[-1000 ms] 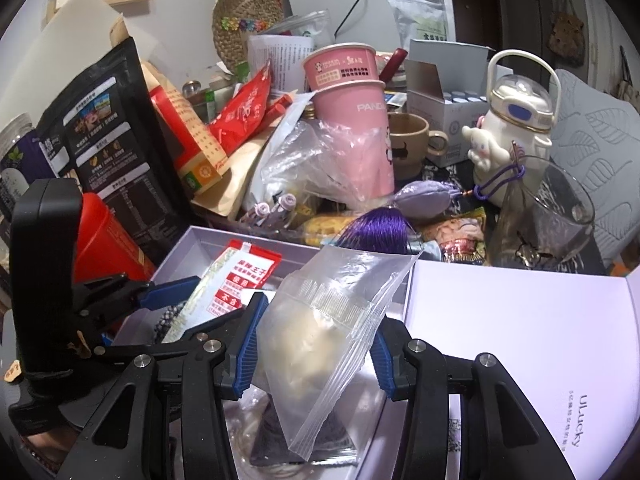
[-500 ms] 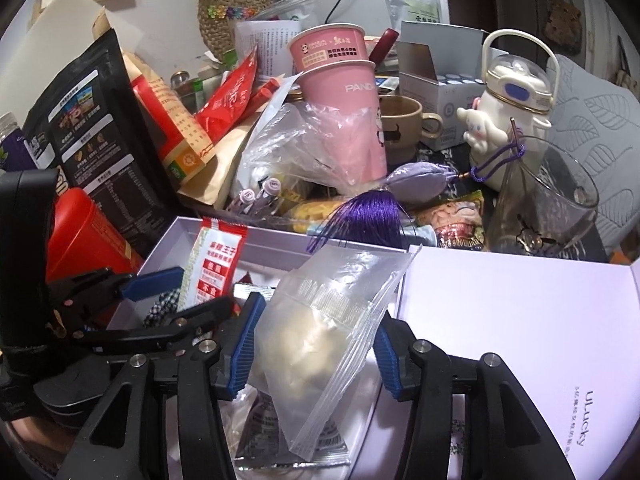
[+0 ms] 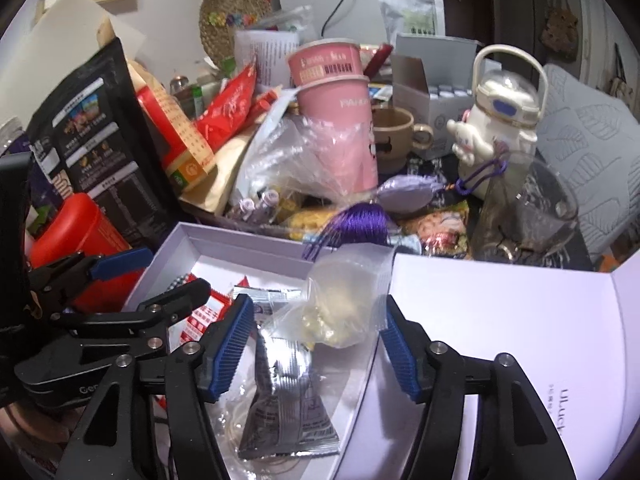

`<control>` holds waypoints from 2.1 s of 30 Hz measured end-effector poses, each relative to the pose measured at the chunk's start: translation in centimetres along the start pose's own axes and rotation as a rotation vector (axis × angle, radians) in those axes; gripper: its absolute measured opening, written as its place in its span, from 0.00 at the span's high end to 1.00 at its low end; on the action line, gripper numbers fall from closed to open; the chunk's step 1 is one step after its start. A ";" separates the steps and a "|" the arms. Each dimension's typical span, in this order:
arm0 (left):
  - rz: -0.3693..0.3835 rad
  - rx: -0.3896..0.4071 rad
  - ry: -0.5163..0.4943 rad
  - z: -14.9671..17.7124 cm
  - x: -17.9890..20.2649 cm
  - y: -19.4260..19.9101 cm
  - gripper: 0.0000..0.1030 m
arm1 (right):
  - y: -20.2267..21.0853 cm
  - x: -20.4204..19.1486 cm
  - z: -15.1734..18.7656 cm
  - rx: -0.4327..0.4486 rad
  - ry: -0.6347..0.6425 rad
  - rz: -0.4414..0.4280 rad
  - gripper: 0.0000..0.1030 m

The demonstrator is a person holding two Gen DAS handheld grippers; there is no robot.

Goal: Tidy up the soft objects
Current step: 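Open both grippers to drop the packet and zip bag into the box, then withdraw both grippers from the box and lower them toward the table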

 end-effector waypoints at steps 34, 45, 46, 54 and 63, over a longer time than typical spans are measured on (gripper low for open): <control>0.026 0.298 -0.046 -2.4 2.6 19.1 0.29 | 19.5 -4.3 -1.4 0.311 0.070 0.085 0.27; 0.025 0.339 -0.068 -0.7 4.0 23.2 0.12 | 24.8 -5.8 1.0 0.352 0.083 0.128 0.18; 0.023 0.341 -0.074 -0.4 4.2 23.6 0.12 | 25.0 -5.8 1.3 0.353 0.082 0.130 0.18; 0.044 0.353 -0.087 1.7 4.5 26.1 0.12 | 27.1 -6.4 4.0 0.360 0.061 0.124 0.11; 0.072 0.338 -0.084 5.1 4.4 28.0 0.12 | 27.9 -7.0 7.8 0.332 0.019 0.105 0.11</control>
Point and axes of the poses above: each gripper's, at about its wrist camera, not at the fingertips, and y roughly against the way its jaws point, x to its right, z to its underside, the point moved 1 cm from there along -y, roughly the way its jaws point, and after that the axes turned 8 degrees about x, right-handed, at the moved point
